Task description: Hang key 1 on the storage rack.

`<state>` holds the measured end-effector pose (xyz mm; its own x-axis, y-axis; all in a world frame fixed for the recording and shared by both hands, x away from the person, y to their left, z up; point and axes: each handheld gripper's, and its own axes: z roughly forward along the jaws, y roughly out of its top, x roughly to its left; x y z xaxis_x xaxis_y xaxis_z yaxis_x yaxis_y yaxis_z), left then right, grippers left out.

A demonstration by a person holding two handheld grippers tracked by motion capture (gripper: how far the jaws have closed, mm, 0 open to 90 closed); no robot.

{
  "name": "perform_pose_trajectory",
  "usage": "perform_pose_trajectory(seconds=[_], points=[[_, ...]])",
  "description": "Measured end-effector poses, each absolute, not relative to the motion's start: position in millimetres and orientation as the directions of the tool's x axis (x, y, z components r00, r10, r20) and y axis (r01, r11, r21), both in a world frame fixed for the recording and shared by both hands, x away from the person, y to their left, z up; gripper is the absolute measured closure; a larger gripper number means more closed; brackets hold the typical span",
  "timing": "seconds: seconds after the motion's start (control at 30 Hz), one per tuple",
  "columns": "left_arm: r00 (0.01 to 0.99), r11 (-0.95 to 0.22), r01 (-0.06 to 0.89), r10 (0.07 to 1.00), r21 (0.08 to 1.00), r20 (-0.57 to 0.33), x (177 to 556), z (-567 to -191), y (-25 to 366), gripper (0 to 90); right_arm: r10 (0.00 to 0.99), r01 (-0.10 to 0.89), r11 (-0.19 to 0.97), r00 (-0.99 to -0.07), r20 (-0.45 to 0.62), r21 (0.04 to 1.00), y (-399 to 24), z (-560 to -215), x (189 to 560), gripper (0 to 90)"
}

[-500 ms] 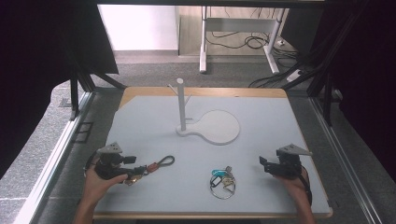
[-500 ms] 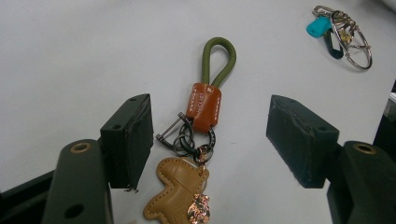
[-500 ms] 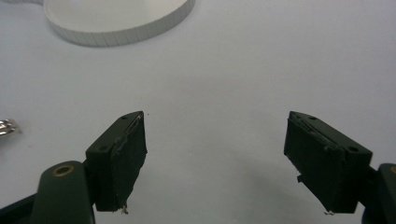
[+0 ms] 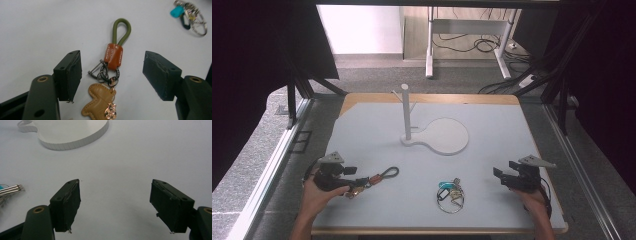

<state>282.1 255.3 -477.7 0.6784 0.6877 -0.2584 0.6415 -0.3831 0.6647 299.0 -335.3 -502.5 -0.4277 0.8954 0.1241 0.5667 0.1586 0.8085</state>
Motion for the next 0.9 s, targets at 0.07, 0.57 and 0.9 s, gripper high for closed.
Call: perform_pose_trajectory(seconds=[0.07, 0.57, 0.9], points=[[0.681, -0.391, 0.64, 0.688, 0.662, -0.253, 282, -476, 254, 31.6, 0.896, 0.565, 0.159, -0.426, 0.122, 0.81, -336, -502, 298, 25.5], [0.709, -0.429, 0.603, 0.675, 0.672, -0.205, 280, -456, 259, 32.7, 0.906, 0.564, 0.129, -0.402, 0.135, 0.816, -345, -500, 290, 32.1], [0.728, -0.497, 0.599, 0.665, 0.628, -0.168, 299, -453, 240, 34.3, 0.901, 0.573, 0.152, -0.416, 0.126, 0.806, -343, -503, 292, 32.8]])
